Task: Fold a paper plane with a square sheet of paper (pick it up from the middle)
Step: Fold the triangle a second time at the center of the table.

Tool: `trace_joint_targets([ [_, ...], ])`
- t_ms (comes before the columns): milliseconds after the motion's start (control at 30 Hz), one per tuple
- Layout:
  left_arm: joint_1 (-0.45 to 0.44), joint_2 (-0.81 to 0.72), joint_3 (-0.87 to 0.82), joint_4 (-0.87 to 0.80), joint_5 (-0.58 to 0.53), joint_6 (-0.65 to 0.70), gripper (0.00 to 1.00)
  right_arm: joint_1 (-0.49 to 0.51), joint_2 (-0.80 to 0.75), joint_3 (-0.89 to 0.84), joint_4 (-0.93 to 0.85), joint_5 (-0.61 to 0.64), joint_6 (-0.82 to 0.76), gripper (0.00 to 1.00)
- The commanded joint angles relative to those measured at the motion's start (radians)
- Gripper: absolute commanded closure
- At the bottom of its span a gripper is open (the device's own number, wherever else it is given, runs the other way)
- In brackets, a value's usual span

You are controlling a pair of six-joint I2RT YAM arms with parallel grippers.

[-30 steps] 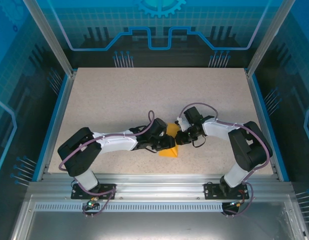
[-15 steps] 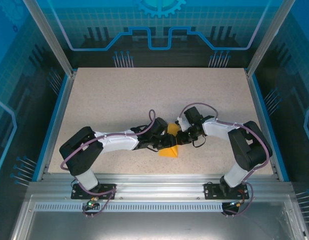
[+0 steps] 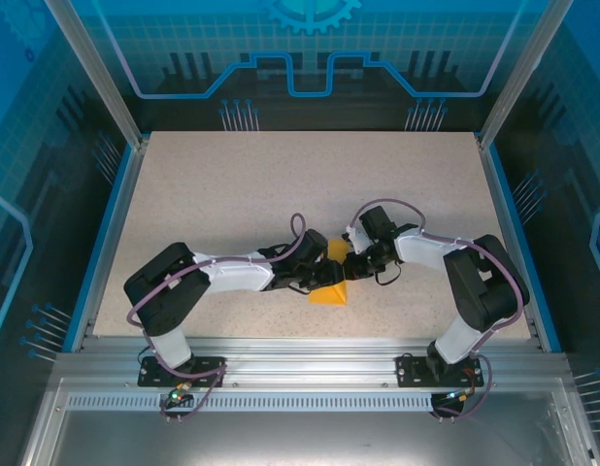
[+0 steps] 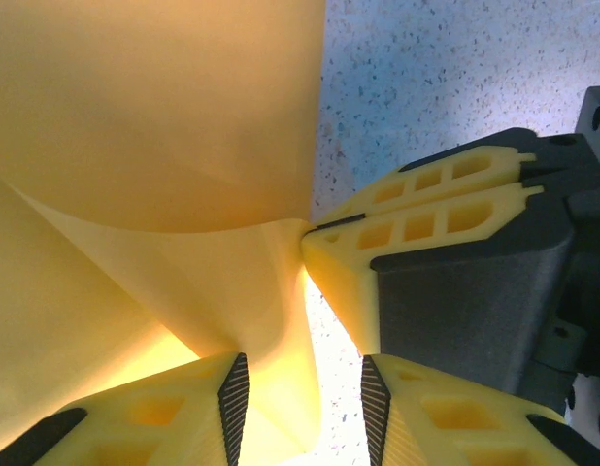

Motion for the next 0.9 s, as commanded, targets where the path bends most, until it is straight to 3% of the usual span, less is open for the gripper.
trace_joint_targets([
  [0, -0.007, 0.013, 0.023, 0.011, -0.016, -0.005, 0.6, -0.017, 0.017, 0.01, -0.014, -0.024, -0.015, 0.92],
  [633, -0.007, -0.091, -0.039, 0.064, -0.052, -0.045, 0.6, -0.017, 0.037, 0.018, -0.02, -0.026, -0.017, 0.91],
  [867, -0.004, -0.053, -0.02, 0.082, -0.057, -0.065, 0.6, -0.017, 0.035, 0.017, -0.018, -0.026, -0.017, 0.91],
])
